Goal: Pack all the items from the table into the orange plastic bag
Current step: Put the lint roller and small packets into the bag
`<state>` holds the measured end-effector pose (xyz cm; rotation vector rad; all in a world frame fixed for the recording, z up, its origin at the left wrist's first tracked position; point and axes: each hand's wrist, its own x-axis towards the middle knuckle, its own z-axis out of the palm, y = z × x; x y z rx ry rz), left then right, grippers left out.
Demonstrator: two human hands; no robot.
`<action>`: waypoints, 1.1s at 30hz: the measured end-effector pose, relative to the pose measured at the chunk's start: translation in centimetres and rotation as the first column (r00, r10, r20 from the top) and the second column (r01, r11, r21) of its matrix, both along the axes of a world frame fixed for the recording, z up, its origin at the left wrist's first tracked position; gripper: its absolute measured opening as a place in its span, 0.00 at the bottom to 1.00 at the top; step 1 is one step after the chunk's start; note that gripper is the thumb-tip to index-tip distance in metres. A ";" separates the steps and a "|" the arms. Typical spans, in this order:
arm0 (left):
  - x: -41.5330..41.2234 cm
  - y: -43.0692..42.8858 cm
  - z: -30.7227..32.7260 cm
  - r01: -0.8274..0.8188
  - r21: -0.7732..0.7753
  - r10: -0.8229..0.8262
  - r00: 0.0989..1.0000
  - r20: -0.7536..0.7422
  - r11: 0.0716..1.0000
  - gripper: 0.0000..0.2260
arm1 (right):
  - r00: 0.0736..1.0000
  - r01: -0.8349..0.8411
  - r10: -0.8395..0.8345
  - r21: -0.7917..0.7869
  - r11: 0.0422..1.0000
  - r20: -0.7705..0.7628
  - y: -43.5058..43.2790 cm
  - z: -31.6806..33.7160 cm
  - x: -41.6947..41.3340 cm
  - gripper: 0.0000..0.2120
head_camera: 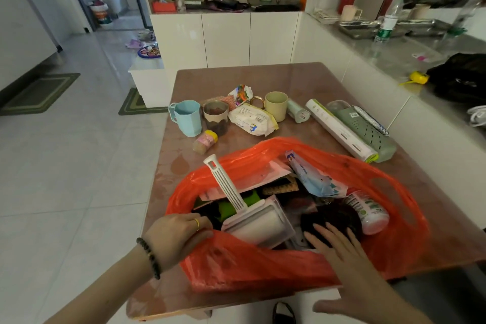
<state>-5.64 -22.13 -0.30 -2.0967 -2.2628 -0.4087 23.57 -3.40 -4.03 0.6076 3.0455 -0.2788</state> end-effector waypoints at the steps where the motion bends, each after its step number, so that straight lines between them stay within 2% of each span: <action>1: -0.2 0.2 -0.2 -0.007 0.024 0.007 1.000 -0.001 1.000 0.26 | 0.997 0.005 -0.010 0.071 0.997 0.071 0.2 -0.1 0.9 0.44; 3: -0.6 0.9 -0.7 -0.009 0.077 0.007 1.000 0.023 0.997 0.27 | 0.994 0.024 -0.038 0.141 0.990 0.101 0.7 -0.7 1.7 0.38; 6: -1.6 1.9 -1.4 -0.066 0.066 0.057 0.990 0.129 0.996 0.32 | 0.996 0.020 -0.038 0.222 0.975 0.076 1.8 -2.2 1.1 0.33; 8: -2.5 2.3 -1.7 -0.107 0.052 0.098 0.983 0.153 0.993 0.35 | 0.996 0.022 -0.041 0.243 0.970 0.075 2.3 -3.0 -0.3 0.34; 12: -4.7 3.4 -1.6 -0.192 0.096 0.171 0.966 0.196 0.977 0.36 | 0.994 0.058 -0.075 0.200 0.978 0.078 3.2 -3.9 -2.9 0.44; 15: -6.2 4.0 -1.1 -0.250 0.083 0.220 0.938 0.268 0.965 0.31 | 0.993 0.080 -0.094 0.187 0.979 0.066 3.9 -3.4 -4.9 0.44; 16: -6.6 4.1 -0.9 -0.248 0.080 0.217 0.935 0.279 0.966 0.33 | 0.995 0.069 -0.082 0.191 0.979 0.059 4.3 -3.3 -5.3 0.43; 18: -7.2 3.9 -0.4 -0.211 0.104 0.177 0.947 0.267 0.972 0.35 | 0.999 0.008 -0.017 0.204 0.979 0.044 5.1 -2.7 -5.4 0.35; 20: -7.5 3.7 0.1 -0.157 0.125 0.124 0.962 0.242 0.980 0.31 | 0.985 -0.094 0.124 0.236 0.967 -0.116 6.1 -2.6 -4.9 0.17; 21: -7.5 3.7 0.4 -0.136 0.122 0.105 0.966 0.237 0.983 0.28 | 0.971 -0.146 0.182 0.219 0.965 -0.155 6.7 -2.1 -4.5 0.14; 24: -7.4 4.6 1.4 -0.089 0.127 0.060 0.975 0.215 0.988 0.22 | 0.929 -0.234 0.242 0.063 0.970 -0.279 8.8 -0.4 -3.9 0.07; 25: -7.3 5.2 1.7 -0.077 0.135 0.045 0.973 0.225 0.988 0.23 | 0.944 -0.216 0.195 -0.049 0.975 -0.266 9.2 0.6 -4.2 0.12; 27: -7.2 6.9 2.2 -0.074 0.153 0.026 0.955 0.295 0.985 0.24 | 0.985 -0.102 0.058 -0.282 0.954 -0.160 10.4 2.2 -4.7 0.12; 29: -7.1 9.0 2.8 -0.105 0.177 0.036 0.934 0.355 0.978 0.26 | 0.997 -0.053 0.032 -0.327 0.943 -0.068 11.9 2.3 -4.7 0.09; 31: -6.9 11.6 3.7 -0.161 0.192 0.069 0.907 0.416 0.968 0.27 | 0.991 -0.013 0.070 -0.433 0.901 0.117 13.7 3.5 -5.6 0.07; 33: -6.8 14.4 4.4 -0.196 0.208 0.069 0.865 0.497 0.958 0.18 | 0.980 -0.023 0.132 -0.573 0.820 0.151 15.5 5.4 -7.5 0.06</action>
